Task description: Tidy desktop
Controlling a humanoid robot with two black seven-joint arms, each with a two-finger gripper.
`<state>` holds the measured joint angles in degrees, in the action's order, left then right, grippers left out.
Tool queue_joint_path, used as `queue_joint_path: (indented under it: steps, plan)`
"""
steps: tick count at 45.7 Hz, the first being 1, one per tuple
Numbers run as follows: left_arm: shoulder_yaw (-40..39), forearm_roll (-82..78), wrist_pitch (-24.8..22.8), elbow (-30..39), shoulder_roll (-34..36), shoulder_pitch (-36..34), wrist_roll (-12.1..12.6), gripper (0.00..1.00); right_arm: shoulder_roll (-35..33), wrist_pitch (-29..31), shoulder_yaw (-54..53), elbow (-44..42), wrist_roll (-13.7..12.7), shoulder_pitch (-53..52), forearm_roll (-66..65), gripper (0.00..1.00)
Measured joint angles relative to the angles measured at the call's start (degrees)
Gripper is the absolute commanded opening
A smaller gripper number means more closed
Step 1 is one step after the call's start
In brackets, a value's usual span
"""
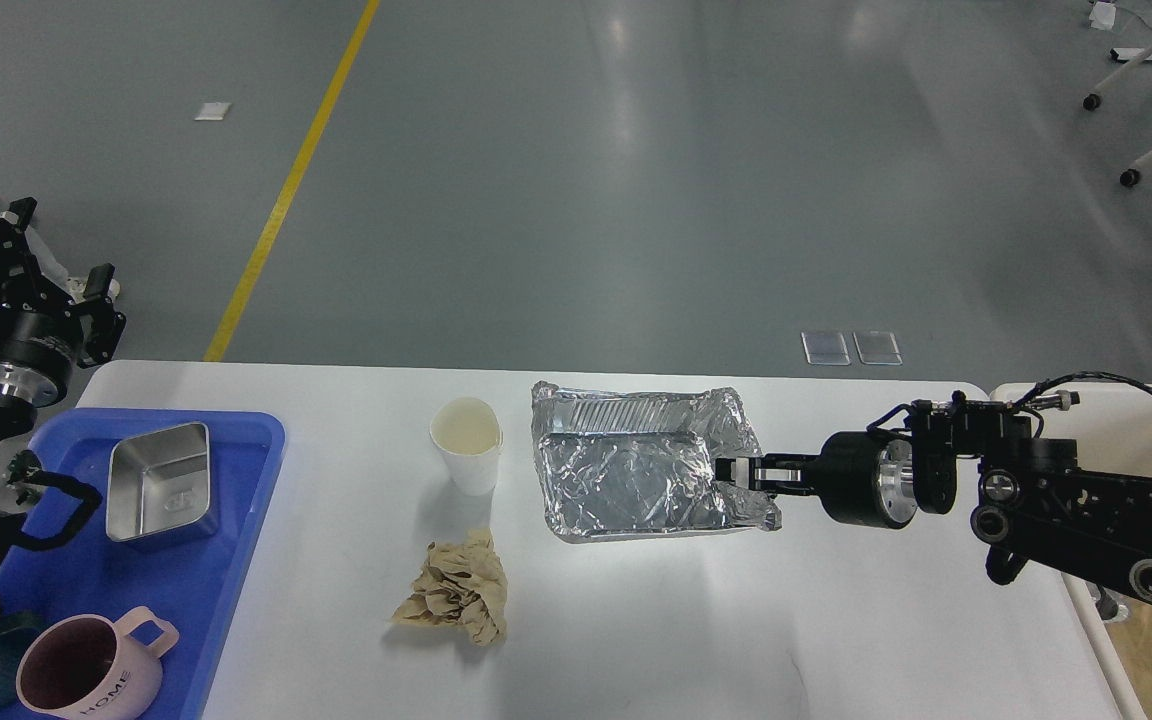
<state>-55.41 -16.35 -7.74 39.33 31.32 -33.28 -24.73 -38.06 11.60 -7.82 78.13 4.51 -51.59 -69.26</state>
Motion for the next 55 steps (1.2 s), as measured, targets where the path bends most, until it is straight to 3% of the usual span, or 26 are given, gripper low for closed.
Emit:
queue_joint_path:
  steps: [4, 9, 18, 26, 34, 37, 44, 49, 55]
  plan:
    - [3.6, 0.0, 6.7, 3.1, 3.3, -0.3, 2.3, 0.97, 0.0, 0.0, 0.1, 0.0, 0.0, 0.0, 0.0, 0.0]
    - [5.6, -0.1, 12.4, 8.2, 6.6, -0.5, 7.9, 0.97, 0.0, 0.0, 1.2, 0.0, -0.1, 0.0, 0.2, 0.0]
    - [7.1, -5.2, 17.9, 17.1, 10.0, 0.2, 9.9, 0.97, -0.3, 0.0, 2.1, 0.1, -0.4, -0.1, 1.3, 0.0]
    - [14.8, -13.6, 18.0, 26.1, 16.7, 0.5, 9.7, 0.97, -0.8, 0.0, 2.4, 0.2, -0.5, -0.1, 1.5, 0.0]
    - [25.4, -16.9, 17.6, 38.8, 29.6, -0.3, 10.5, 0.96, -1.2, 0.0, 2.5, 0.2, -0.5, 0.1, 1.4, 0.0]
    - [26.3, -17.2, 17.6, 43.2, 34.3, -0.5, 12.3, 0.94, -1.2, 0.0, 2.5, 0.2, -0.5, 0.1, 1.4, 0.0]
    - [26.6, -18.4, 17.8, 48.2, 42.2, -0.7, 19.2, 0.94, -1.2, 0.0, 2.5, 0.2, -0.5, 0.2, 1.4, 0.0]
    - [27.2, -22.9, 16.9, 50.1, 45.5, -0.3, 20.9, 0.94, -0.9, 0.0, 2.4, 0.1, -0.5, 0.2, 1.4, 0.0]
    - [27.4, -29.3, 10.5, 52.9, 49.7, -0.1, 23.0, 0.94, -0.8, 0.0, 2.4, 0.1, -0.5, 0.2, 1.4, 0.0]
